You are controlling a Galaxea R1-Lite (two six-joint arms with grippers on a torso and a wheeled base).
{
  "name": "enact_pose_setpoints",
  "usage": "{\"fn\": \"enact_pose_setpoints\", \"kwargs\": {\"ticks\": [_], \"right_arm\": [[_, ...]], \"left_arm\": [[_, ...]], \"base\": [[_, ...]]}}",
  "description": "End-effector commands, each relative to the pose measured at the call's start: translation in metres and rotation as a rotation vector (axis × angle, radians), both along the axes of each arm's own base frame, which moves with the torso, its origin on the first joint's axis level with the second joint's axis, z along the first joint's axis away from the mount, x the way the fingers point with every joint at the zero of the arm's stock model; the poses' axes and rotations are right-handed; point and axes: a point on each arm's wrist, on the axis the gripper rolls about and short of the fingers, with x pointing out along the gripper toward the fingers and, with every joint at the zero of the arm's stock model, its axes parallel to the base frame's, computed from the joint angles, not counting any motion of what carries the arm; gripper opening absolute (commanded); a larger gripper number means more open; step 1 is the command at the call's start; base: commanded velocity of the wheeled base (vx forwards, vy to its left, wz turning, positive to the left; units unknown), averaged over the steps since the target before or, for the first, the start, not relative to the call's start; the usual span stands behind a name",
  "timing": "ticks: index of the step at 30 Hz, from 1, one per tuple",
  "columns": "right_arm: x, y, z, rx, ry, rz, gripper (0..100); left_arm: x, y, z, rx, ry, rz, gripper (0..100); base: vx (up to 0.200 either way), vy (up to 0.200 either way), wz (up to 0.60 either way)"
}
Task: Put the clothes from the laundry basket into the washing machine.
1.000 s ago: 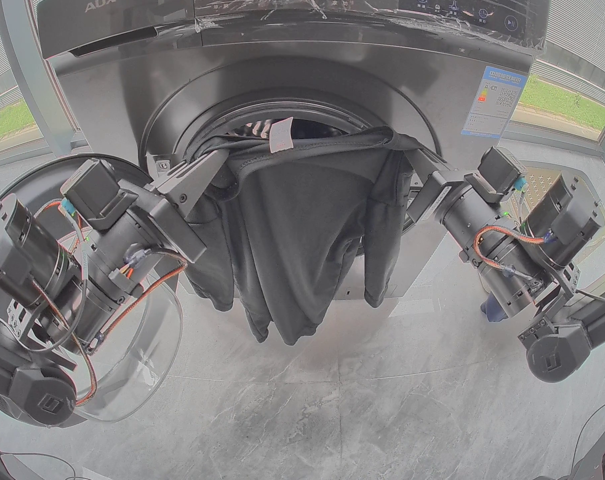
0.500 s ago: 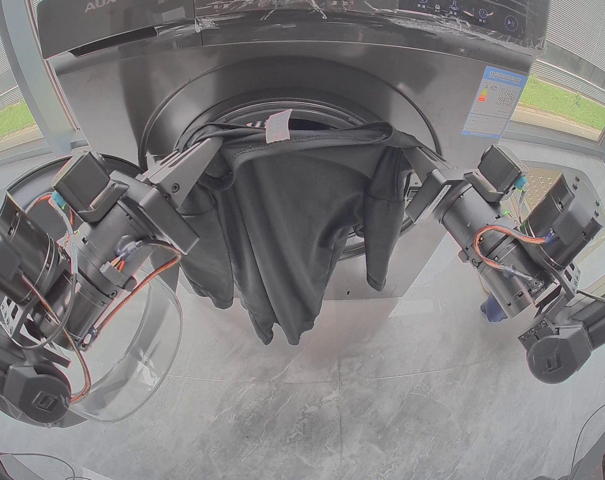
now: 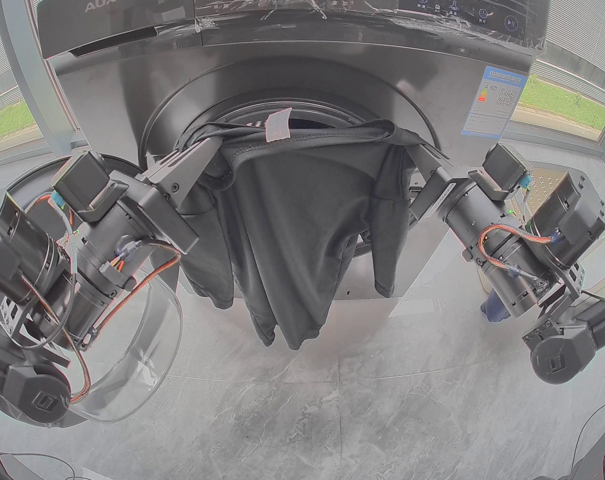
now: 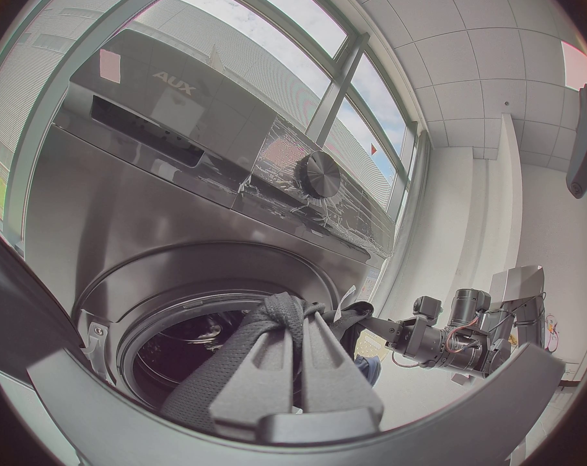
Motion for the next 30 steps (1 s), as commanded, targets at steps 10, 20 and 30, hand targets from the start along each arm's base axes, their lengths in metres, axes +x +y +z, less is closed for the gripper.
{"fn": "enact_pose_setpoints", "kwargs": {"ticks": [10,20,30], "right_arm": [[-0.001,0.000,-0.001,-0.003,0.003,0.002,0],[-0.019,-0.020,-0.071,-0.203,0.237,0.007,0],[-0.031,-0.039,-0.108,-0.323,0.369,0.020,0]], "left_arm": [[0.000,0.000,0.000,-0.002,-0.001,0.002,0],[0.010,0.009,0.009,-0.020,-0.025,0.056,0],[0.009,0.008,0.009,-0.018,-0.023,0.051,0]], "base": [[0.000,0.000,0.00],[0.000,0.000,0.00],[0.000,0.000,0.00]]}}
